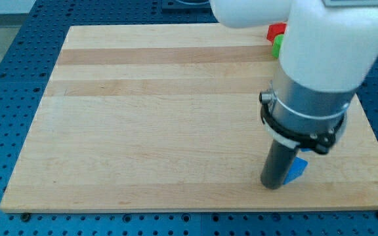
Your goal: Push the blue triangle close to the blue cube
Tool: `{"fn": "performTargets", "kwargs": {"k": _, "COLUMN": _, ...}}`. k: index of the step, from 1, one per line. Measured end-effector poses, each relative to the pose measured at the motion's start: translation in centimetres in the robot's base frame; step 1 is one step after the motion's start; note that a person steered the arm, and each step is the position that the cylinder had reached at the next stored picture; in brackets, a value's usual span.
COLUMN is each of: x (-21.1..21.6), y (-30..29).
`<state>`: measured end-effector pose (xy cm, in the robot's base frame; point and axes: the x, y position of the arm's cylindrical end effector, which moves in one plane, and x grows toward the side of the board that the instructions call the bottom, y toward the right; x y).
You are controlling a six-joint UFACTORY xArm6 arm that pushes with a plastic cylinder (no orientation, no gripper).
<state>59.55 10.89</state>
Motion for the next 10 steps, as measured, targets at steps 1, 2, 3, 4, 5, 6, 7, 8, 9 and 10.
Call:
{"fn": "performTargets", "kwargs": {"k": 1, "x": 0.7, "y": 0.0}}
{"fn": "performTargets", "kwargs": {"k": 2, "x": 0.1, "y": 0.0}}
{"fn": "performTargets", "kwargs": {"k": 3, "x": -0.5, "y": 0.2}}
{"fn": "performTargets", "kwargs": {"k": 4, "x": -0.5, "y": 1.3}}
{"fn": "performTargets", "kwargs": {"k": 5, "x": -0.5, "y": 1.7}}
{"fn": "performTargets", "kwargs": {"k": 6, "x": -0.6, "y": 1.8}}
{"fn": "performTargets", "kwargs": {"k": 7, "x": -1.3, "y": 1.8}}
{"fn": "performTargets", "kwargs": {"k": 8, "x": -1.9, "y": 2.1}}
{"fn": "performTargets", "kwargs": {"k": 9, "x": -2.2, "y": 2.9}}
{"fn": "performTargets", "kwargs": {"k": 10, "x": -2.3, "y": 4.1}}
